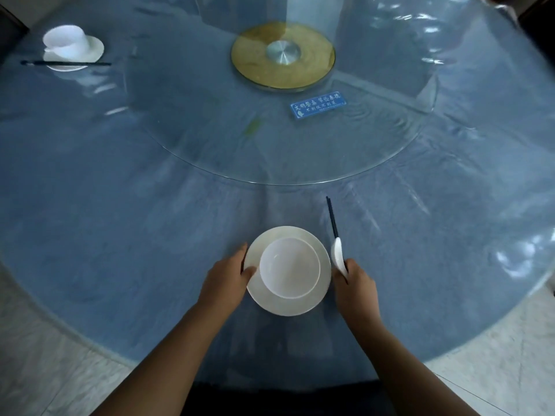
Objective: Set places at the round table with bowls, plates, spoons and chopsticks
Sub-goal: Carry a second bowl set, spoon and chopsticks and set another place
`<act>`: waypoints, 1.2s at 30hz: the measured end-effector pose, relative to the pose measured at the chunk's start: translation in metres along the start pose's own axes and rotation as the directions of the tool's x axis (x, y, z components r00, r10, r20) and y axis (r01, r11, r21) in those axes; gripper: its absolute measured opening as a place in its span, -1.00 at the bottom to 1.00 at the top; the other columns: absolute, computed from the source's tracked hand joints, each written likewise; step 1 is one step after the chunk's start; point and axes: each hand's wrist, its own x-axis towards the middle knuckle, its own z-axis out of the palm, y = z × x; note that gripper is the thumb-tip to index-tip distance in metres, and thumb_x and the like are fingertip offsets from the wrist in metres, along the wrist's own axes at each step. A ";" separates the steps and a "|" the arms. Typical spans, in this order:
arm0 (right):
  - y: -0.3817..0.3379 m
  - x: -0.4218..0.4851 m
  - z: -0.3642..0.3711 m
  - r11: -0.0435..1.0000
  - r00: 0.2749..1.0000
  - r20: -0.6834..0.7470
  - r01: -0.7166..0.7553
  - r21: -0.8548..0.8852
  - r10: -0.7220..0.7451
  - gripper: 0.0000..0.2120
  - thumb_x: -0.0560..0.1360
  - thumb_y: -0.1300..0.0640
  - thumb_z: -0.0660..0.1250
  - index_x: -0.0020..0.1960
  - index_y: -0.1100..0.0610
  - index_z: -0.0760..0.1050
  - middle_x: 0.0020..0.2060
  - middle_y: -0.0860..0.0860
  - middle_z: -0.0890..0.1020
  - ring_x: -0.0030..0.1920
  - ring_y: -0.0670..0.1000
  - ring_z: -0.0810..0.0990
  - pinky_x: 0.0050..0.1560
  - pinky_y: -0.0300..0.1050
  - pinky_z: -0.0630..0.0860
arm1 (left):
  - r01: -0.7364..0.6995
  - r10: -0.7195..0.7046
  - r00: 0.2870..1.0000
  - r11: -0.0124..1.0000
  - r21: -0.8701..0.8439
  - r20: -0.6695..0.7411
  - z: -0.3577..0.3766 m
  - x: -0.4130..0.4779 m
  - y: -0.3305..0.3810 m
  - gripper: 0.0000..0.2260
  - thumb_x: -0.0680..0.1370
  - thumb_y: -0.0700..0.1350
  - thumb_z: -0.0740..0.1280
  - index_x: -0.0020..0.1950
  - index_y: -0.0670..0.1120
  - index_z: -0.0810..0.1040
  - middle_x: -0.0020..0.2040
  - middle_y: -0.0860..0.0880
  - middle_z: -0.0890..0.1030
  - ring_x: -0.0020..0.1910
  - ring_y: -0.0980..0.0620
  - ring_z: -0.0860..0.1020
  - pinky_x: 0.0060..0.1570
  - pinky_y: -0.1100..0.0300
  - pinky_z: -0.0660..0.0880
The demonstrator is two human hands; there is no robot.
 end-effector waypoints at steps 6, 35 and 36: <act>-0.021 -0.008 -0.034 0.854 0.992 0.129 -0.071 0.516 0.004 -0.75 0.61 0.14 0.20 -0.16 0.28 0.37 -0.45 0.02 0.44 -0.47 0.00 0.37 -0.49 -0.15 0.33 | -0.162 0.068 0.950 0.942 -0.295 -0.305 -0.016 -0.047 0.020 -0.94 0.62 -0.07 0.30 0.04 0.03 0.57 -0.40 -0.02 0.54 -0.38 0.05 0.51 -0.31 0.14 0.44; -0.049 0.093 -0.038 0.921 0.944 0.328 -0.117 0.372 -0.013 -0.77 0.59 0.14 0.26 -0.24 0.12 0.41 -0.45 0.04 0.37 -0.52 -0.05 0.27 -0.52 -0.28 0.17 | 0.326 0.075 0.780 0.798 -0.506 0.621 0.063 -0.097 0.062 -0.78 0.66 0.01 0.24 -0.09 -0.04 0.58 -0.43 0.03 0.55 -0.60 0.13 0.41 -0.58 0.33 0.33; -0.048 0.096 -0.034 0.926 0.945 0.328 -0.113 0.359 -0.012 -0.76 0.59 0.15 0.26 -0.26 0.10 0.39 -0.46 0.04 0.38 -0.52 -0.05 0.28 -0.52 -0.28 0.18 | 0.323 0.049 0.796 0.809 -0.492 0.604 0.068 -0.096 0.061 -0.79 0.65 0.00 0.25 -0.05 -0.07 0.59 -0.45 0.03 0.54 -0.60 0.13 0.41 -0.59 0.34 0.32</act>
